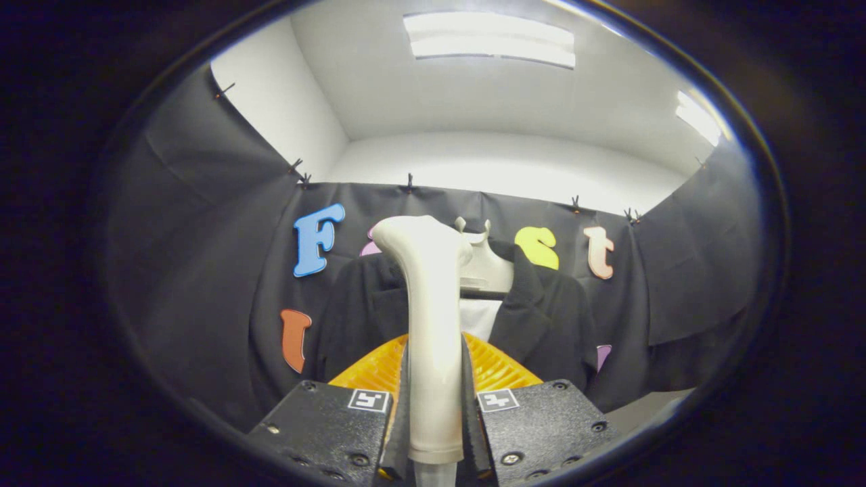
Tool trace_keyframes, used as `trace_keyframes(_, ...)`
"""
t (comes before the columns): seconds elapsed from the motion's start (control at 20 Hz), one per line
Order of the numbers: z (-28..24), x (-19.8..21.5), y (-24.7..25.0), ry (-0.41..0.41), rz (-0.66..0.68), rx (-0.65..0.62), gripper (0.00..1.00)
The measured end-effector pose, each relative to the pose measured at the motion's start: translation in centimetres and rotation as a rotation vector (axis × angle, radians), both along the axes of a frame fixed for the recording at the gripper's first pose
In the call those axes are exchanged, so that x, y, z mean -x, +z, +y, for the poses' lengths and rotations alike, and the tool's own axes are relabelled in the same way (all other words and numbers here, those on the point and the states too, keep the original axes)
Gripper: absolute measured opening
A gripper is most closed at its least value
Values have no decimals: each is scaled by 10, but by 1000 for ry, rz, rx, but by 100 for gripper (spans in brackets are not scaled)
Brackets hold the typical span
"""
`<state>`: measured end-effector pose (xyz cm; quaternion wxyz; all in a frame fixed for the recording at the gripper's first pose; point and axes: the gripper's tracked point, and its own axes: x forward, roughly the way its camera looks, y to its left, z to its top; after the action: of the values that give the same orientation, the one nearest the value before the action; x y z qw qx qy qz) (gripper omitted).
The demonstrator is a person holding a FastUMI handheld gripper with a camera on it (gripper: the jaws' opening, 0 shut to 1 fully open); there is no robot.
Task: Iron the clothes twice with a garment steamer, once on the left side and once on the right side.
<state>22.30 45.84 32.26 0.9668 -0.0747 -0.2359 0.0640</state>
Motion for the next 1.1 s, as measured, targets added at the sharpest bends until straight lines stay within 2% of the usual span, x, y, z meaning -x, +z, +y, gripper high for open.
trace_keyframes(0.2,12,-12,18,-46,-68,35,34)
trace_keyframes(0.35,16,-15,14,-68,-79,47,34)
trace_keyframes(0.75,5,-20,-34,-95,32,57,34)
trace_keyframes(1.1,1,-7,-74,-79,99,66,34)
